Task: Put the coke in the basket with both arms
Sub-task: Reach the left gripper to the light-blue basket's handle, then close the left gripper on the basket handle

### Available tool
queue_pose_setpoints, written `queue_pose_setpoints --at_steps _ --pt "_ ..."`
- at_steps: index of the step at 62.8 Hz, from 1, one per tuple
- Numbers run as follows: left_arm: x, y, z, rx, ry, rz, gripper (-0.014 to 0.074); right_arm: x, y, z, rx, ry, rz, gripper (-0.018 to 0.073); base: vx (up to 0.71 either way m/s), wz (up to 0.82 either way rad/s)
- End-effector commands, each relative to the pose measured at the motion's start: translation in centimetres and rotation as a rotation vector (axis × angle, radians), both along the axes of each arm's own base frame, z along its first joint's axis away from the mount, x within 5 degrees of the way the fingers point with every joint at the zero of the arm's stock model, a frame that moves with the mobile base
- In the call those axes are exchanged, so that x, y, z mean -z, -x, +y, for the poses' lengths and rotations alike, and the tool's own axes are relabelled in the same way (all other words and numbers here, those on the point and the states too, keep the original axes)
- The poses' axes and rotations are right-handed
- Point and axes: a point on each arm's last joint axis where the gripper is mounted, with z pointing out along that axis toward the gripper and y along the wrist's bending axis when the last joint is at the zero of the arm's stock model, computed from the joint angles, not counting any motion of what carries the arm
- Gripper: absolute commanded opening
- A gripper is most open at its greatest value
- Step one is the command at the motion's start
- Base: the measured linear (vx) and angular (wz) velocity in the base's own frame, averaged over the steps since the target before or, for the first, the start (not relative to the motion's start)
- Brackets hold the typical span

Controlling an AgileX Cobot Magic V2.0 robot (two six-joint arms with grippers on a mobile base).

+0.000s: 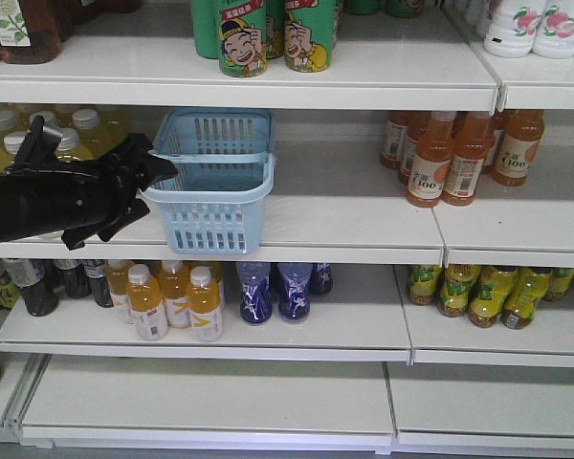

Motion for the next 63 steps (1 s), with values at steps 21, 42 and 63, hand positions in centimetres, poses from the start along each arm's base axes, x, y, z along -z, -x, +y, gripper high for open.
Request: queue_pose_setpoints --at_steps 21,42,63 --pt "-3.5 -4.9 -1.3 0.029 0.142 -0.119 0.0486 -0.4 0.0 0.0 0.002 0.014 -0.081 -0.0005 0.00 0.00" --pt "-2.2 -7.9 -1.6 -0.005 0.208 -0.080 0.0486 -0.4 0.0 0.0 0.002 0.014 -0.081 -0.0005 0.00 0.00" --pt "-1.6 -10.5 -1.7 -0.028 0.198 -0.103 0.0486 -0.4 0.0 0.0 0.002 0.014 -0.081 -0.0005 0.00 0.00"
